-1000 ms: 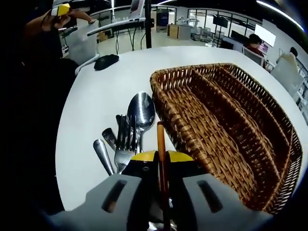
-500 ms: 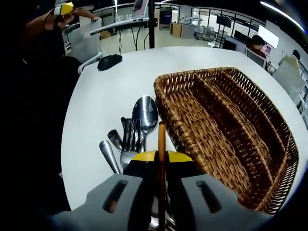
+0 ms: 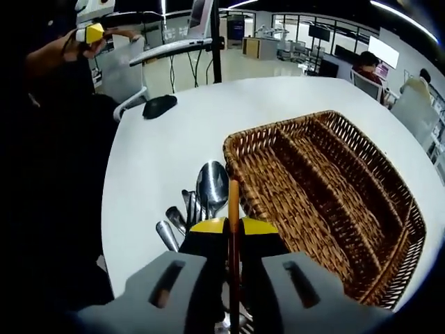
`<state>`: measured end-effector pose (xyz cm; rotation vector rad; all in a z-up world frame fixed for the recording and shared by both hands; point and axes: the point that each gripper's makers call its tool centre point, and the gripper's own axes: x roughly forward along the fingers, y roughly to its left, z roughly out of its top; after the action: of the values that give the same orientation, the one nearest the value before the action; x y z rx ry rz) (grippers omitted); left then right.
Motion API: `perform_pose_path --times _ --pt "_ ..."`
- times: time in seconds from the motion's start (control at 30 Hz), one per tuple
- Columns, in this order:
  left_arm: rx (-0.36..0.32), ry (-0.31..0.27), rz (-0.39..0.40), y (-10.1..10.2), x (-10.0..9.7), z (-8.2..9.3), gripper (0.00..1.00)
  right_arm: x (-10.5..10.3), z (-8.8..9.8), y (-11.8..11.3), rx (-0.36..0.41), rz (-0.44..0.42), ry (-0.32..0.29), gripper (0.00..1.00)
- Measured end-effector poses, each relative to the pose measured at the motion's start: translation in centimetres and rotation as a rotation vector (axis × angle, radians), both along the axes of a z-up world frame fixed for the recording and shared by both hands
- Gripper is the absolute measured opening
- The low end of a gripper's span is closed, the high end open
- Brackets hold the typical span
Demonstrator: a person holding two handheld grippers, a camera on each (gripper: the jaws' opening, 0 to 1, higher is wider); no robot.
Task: Arrange the knives, forks, and spoons in their matching storage slots by inserting each utensil handle-first until every utensil is classified and aligned in the correct compartment
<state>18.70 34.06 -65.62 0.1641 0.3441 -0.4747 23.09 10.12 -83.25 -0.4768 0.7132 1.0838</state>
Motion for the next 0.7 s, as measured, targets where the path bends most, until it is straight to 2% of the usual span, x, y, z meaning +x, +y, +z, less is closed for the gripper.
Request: perform_pose_path --times 0.43,0.53,0.7 --pt "-0.010 -0.011 -0.017 -0.7 0.7 0.0 0.99 0.7 3.5 0.5 0.081 -0.048 0.005 0.04" --pt "-0.013 -0.016 -0.020 -0.7 0.9 0.2 0.99 1.0 4.2 0.5 0.094 -0.076 0.011 0.04" --pt "-0.017 -0.020 -0.031 -1.2 1.0 0.4 0.99 1.5 5.7 -0.3 0.116 -0.185 0.038 0.04"
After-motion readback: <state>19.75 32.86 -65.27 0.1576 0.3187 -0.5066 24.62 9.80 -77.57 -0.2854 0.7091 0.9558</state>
